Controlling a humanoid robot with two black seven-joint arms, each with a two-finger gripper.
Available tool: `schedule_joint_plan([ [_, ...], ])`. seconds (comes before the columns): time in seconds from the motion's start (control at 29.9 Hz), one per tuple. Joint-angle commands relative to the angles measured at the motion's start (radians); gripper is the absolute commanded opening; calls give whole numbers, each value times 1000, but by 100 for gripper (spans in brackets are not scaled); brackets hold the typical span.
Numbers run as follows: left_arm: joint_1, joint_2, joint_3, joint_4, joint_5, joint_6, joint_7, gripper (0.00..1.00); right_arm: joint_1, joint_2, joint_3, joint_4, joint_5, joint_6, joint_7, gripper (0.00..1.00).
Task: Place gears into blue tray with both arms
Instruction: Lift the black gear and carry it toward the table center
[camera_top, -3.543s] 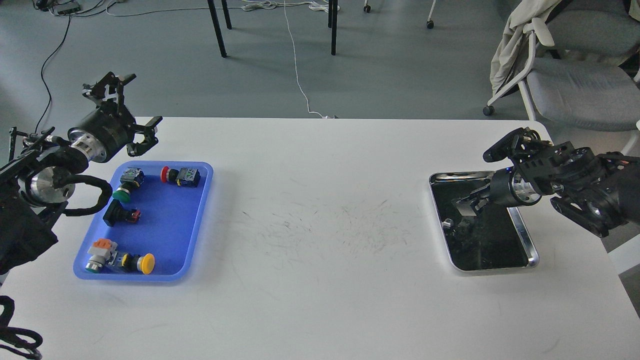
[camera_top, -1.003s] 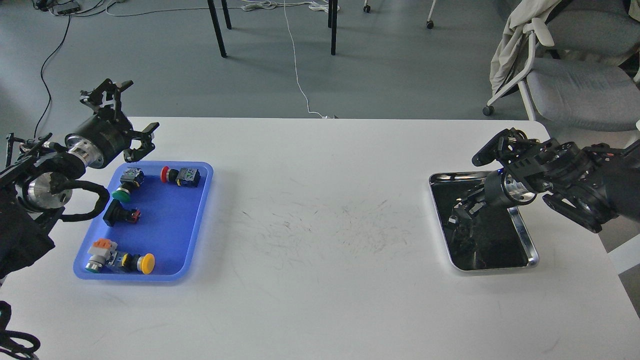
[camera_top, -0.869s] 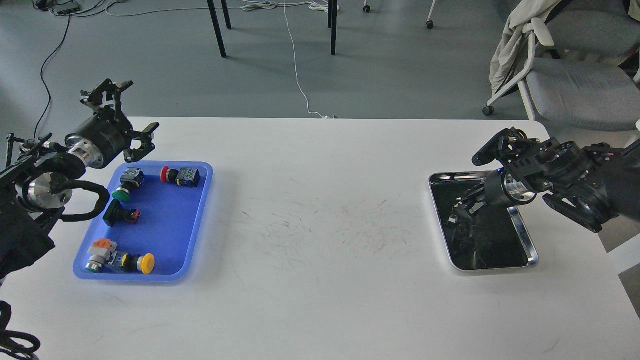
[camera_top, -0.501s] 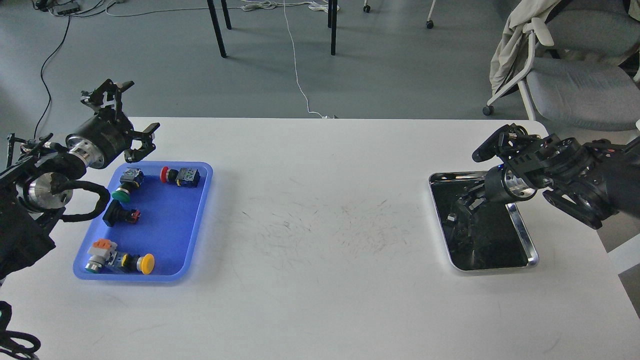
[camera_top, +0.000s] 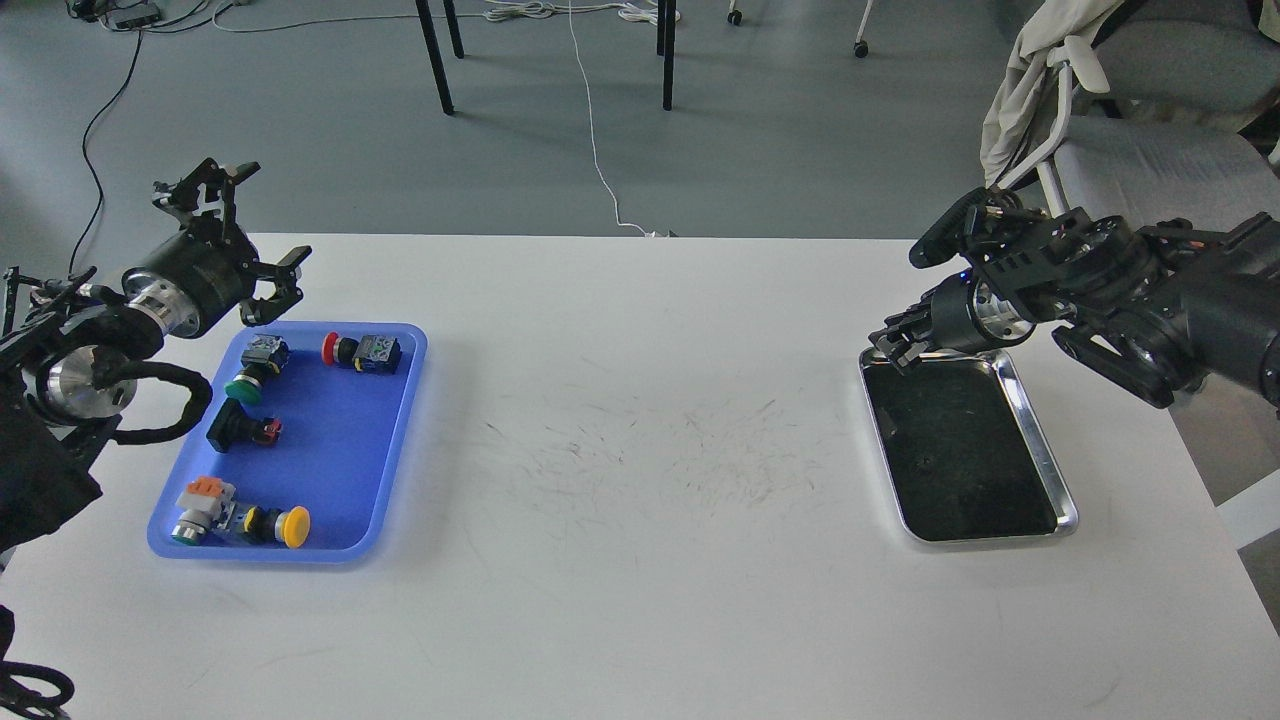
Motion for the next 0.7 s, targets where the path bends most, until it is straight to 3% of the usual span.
schedule_joint_plan([
  [0.0, 4, 8, 0, 0, 0, 0, 0, 100, 5, 7, 41, 3, 1, -10, 0, 1],
  [0.67, 4, 106, -2, -3, -3, 0, -2, 100, -9, 286, 86, -63, 1, -346, 0, 1],
])
